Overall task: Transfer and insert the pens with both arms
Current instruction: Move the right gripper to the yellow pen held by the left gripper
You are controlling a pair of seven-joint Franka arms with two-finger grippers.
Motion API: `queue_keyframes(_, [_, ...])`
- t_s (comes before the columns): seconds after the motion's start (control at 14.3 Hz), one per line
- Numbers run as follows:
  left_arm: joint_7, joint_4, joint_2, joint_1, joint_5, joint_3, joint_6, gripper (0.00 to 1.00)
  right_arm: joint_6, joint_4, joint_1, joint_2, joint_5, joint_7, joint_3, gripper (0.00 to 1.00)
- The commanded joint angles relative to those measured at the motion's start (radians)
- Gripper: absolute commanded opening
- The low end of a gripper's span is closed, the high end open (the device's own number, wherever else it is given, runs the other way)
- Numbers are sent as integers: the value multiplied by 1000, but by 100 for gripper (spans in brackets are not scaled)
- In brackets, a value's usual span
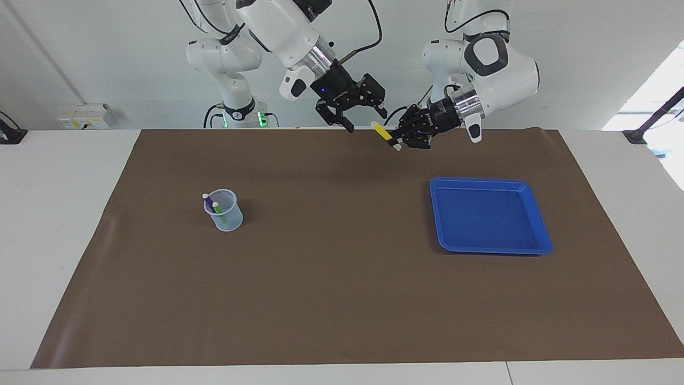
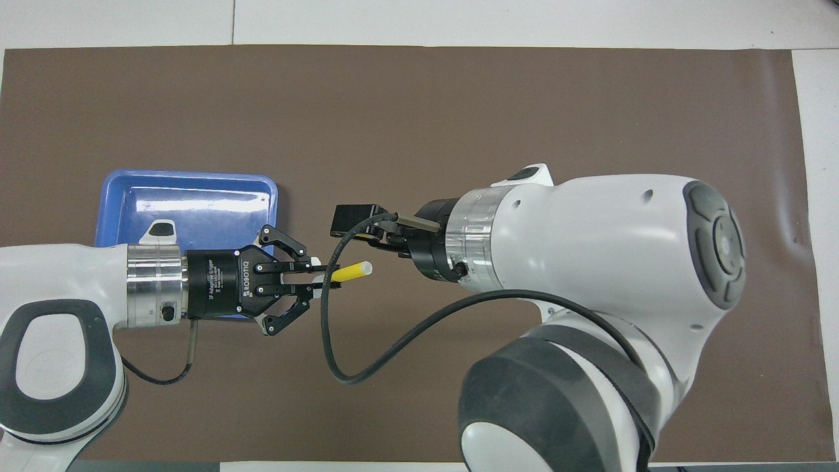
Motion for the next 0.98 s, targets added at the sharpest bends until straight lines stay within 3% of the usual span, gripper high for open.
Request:
queue_keyframes(0.0, [-18,-28,-31,-4,-21,4,19,0,20,-13,3,8,8,1,16,100])
queue_keyframes(0.91, [-44,-25,-31,-4,-22,6,31,0,1,-47,3,-1,-73,-5,46,100])
